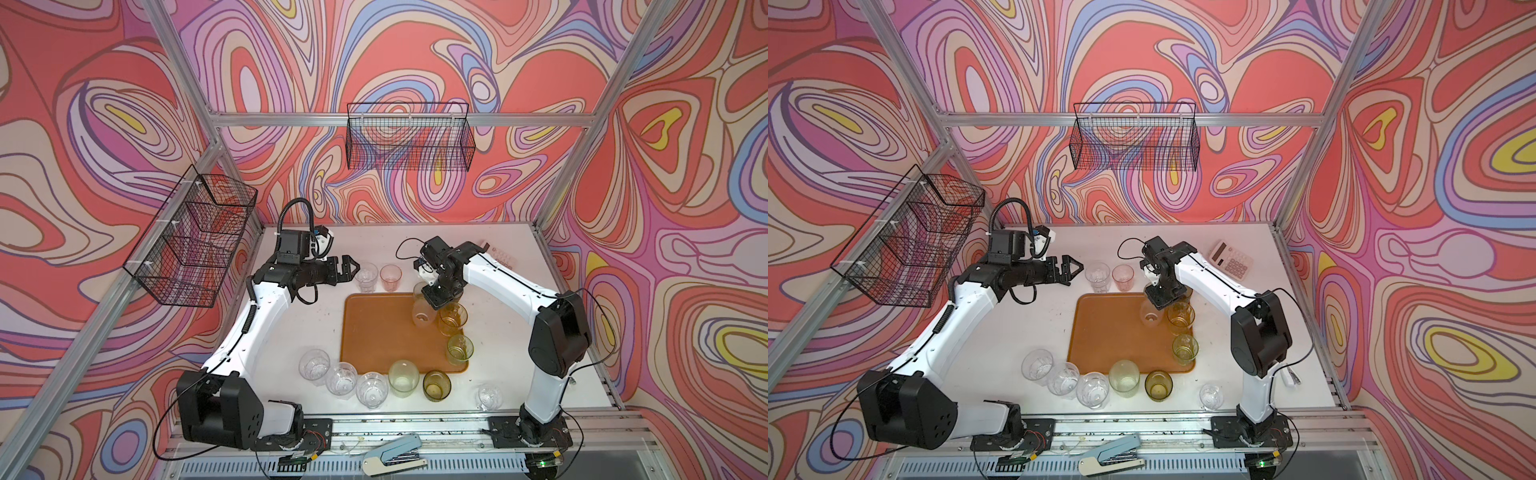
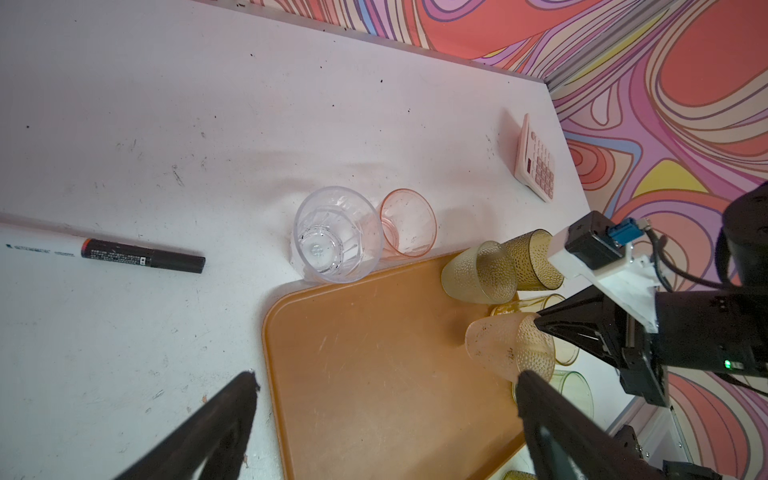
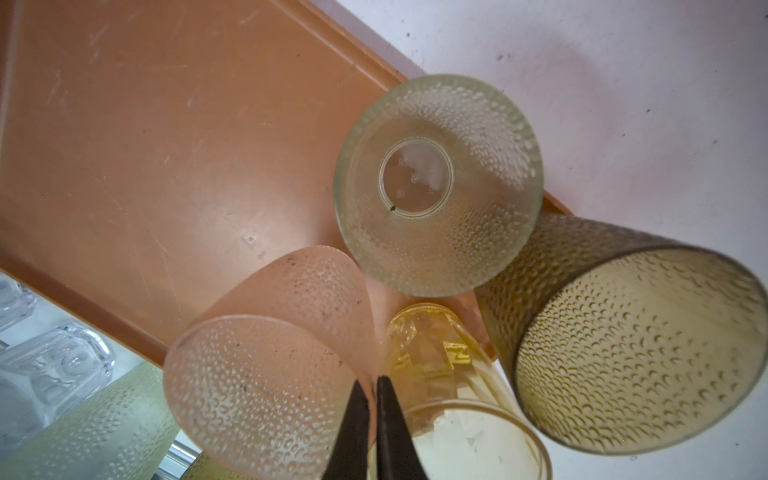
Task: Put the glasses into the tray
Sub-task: 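Lower the pink glass onto the tray beside the yellow glasses, open right gripper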
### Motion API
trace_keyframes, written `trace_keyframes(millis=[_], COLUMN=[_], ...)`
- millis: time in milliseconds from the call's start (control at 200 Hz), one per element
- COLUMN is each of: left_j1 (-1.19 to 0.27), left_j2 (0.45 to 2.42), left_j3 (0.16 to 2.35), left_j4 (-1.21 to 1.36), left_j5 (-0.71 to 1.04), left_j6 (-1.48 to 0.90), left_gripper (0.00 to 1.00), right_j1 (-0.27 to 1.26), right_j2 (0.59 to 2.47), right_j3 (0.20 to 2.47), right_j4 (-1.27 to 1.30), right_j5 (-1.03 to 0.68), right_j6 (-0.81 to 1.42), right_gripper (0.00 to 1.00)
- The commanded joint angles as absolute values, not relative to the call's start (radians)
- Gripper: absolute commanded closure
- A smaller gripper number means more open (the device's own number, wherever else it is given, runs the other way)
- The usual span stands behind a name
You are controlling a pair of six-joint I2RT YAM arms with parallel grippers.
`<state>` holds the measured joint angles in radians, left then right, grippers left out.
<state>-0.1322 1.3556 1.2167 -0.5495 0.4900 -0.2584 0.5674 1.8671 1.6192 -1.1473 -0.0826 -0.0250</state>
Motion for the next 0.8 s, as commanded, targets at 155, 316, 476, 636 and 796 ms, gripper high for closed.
trace_keyframes(millis=[155,316,476,636,796], left_j1=[-0.139,-0.139,-0.139,-0.139,-0.139], left_j2=[1.359,1.356,1.356,1.353,1.353], left_j3=[1.215,1.215,1.215,1.215,1.215], left_j4=[-0.556,-0.557,-0.559,-0.559,-0.558], left_j5=[0.493,0.491,0.489,0.488,0.487], left_j6=[-0.249,-0.248,-0.247,-0.245,-0.245], left_gripper=[0.0,0.0,0.0,0.0,0.0], right_j1=[0.551,0.549,0.548,0.548,0.548], right_j2=[1.902,1.911,1.93,1.937,1.944], right_j3=[1.647,1.647,1.646,1.637,1.637], right_j4=[-1.143,-1.142,-1.148,-1.134,-1.136], right_j5=[-0.085,-0.068,-0.053,-0.054,-0.054], right_j6=[-0.05,-0.052,-0.056,-0.057,-0.057], right_gripper=[1.0,1.0,1.0,1.0,1.0])
